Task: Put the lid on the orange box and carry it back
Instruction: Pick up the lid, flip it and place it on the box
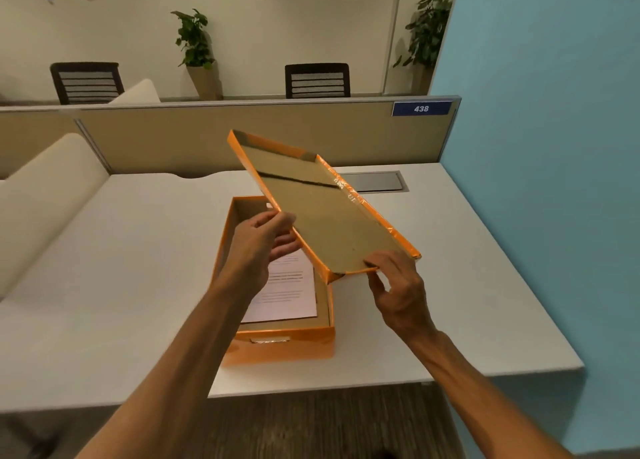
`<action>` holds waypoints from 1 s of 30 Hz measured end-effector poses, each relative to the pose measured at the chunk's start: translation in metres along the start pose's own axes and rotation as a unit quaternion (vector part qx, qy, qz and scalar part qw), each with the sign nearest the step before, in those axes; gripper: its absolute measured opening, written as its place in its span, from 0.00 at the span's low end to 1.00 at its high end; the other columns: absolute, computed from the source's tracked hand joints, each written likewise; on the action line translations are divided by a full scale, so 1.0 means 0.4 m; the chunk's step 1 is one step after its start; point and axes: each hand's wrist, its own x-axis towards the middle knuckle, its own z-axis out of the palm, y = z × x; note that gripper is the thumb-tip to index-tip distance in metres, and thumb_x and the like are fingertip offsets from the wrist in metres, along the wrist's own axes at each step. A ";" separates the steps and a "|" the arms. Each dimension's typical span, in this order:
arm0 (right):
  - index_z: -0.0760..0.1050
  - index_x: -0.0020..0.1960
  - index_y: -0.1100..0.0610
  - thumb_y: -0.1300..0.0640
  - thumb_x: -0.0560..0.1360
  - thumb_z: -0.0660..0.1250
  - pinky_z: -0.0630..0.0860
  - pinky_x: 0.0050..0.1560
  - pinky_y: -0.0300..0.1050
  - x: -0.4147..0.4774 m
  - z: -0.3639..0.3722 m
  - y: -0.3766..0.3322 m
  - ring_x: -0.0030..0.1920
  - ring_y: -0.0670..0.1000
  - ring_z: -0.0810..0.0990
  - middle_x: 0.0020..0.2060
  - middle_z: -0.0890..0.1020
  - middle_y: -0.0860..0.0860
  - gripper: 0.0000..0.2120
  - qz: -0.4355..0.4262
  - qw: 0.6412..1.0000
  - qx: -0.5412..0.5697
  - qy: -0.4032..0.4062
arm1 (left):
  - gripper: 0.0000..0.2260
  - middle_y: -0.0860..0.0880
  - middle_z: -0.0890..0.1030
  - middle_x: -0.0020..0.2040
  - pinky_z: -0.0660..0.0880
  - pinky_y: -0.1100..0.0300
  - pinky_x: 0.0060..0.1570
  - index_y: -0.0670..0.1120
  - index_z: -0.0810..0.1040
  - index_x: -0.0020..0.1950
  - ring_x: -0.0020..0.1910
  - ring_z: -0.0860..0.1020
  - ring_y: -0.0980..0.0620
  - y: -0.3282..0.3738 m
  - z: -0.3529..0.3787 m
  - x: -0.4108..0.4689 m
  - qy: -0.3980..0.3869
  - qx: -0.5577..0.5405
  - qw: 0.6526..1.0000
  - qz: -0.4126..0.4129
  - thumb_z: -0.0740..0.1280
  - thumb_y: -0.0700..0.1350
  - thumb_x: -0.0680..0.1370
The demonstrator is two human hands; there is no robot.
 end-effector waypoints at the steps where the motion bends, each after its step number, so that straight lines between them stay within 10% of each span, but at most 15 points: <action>1: 0.80 0.55 0.63 0.62 0.73 0.74 0.76 0.60 0.48 0.007 0.003 -0.021 0.56 0.58 0.80 0.51 0.83 0.60 0.13 0.006 1.000 0.000 0.008 | 0.08 0.45 0.84 0.41 0.81 0.58 0.40 0.41 0.81 0.52 0.41 0.86 0.48 0.026 -0.003 -0.002 -0.008 0.008 1.000 0.007 0.72 0.43 0.75; 11: 0.77 0.51 0.58 0.55 0.76 0.72 0.81 0.47 0.41 0.112 -0.022 -0.184 0.44 0.48 0.81 0.44 0.82 0.51 0.08 0.200 0.962 0.145 0.114 | 0.31 0.46 0.83 0.57 0.82 0.53 0.51 0.43 0.74 0.68 0.55 0.83 0.49 0.131 0.047 0.012 -0.073 0.025 0.997 -0.001 0.72 0.59 0.71; 14: 0.78 0.51 0.45 0.50 0.75 0.73 0.80 0.47 0.37 0.132 -0.039 -0.206 0.47 0.44 0.84 0.47 0.84 0.38 0.07 0.294 0.914 0.254 0.114 | 0.30 0.49 0.80 0.58 0.76 0.49 0.61 0.43 0.72 0.67 0.60 0.78 0.48 0.011 0.040 -0.004 -0.111 0.029 0.989 -0.094 0.71 0.59 0.72; 18: 0.77 0.65 0.53 0.59 0.73 0.75 0.79 0.57 0.56 0.147 -0.050 -0.214 0.58 0.53 0.84 0.57 0.85 0.49 0.21 0.380 0.785 0.470 0.132 | 0.25 0.45 0.78 0.65 0.74 0.46 0.64 0.45 0.72 0.67 0.63 0.77 0.45 -0.116 0.010 -0.016 -0.142 -0.021 0.973 -0.182 0.70 0.56 0.74; 22: 0.76 0.66 0.51 0.61 0.69 0.75 0.77 0.60 0.66 0.151 -0.034 -0.211 0.61 0.59 0.82 0.61 0.83 0.50 0.26 0.453 0.673 0.575 0.106 | 0.26 0.44 0.78 0.65 0.82 0.49 0.47 0.45 0.69 0.71 0.61 0.79 0.42 -0.148 -0.007 -0.010 -0.085 -0.142 0.961 -0.223 0.72 0.46 0.74; 30: 0.68 0.73 0.49 0.66 0.73 0.72 0.76 0.61 0.68 0.129 0.021 -0.192 0.63 0.59 0.79 0.64 0.80 0.52 0.32 0.484 0.635 0.599 0.062 | 0.17 0.45 0.78 0.63 0.80 0.49 0.48 0.47 0.73 0.64 0.59 0.78 0.43 -0.134 -0.098 0.015 -0.016 -0.098 0.978 -0.184 0.70 0.40 0.76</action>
